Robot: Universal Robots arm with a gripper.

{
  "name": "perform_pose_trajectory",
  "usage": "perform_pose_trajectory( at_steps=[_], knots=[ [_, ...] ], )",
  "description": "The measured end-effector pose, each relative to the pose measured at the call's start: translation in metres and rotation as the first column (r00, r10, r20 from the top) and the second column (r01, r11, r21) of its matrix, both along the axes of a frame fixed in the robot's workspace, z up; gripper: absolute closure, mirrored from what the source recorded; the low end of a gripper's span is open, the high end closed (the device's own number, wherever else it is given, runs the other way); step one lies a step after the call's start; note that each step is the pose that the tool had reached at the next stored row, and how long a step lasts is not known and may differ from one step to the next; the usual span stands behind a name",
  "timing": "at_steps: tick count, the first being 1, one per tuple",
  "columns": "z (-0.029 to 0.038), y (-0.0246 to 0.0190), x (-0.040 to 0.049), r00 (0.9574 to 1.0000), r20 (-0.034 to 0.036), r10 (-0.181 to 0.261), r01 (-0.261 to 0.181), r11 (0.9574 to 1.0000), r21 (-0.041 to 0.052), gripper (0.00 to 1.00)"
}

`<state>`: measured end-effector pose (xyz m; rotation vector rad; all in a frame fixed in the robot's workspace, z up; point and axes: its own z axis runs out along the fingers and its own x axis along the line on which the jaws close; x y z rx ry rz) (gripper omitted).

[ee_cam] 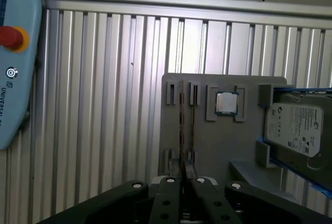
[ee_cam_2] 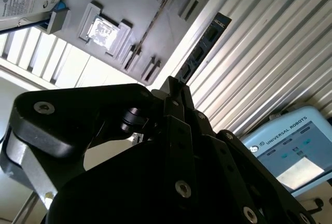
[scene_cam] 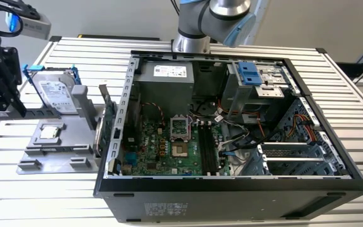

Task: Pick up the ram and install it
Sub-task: 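Pick up the ram and move it above insertion slot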

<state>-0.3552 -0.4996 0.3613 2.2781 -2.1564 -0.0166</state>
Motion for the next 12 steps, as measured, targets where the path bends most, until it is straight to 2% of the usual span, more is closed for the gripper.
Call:
perform_pose_trajectory(
  at_steps=[12],
  knots=[
    [0.0063,0.0000,0.0000,1.0000,0.0000,0.000,0.000,1.0000,0.0001,1.00]
  ],
)
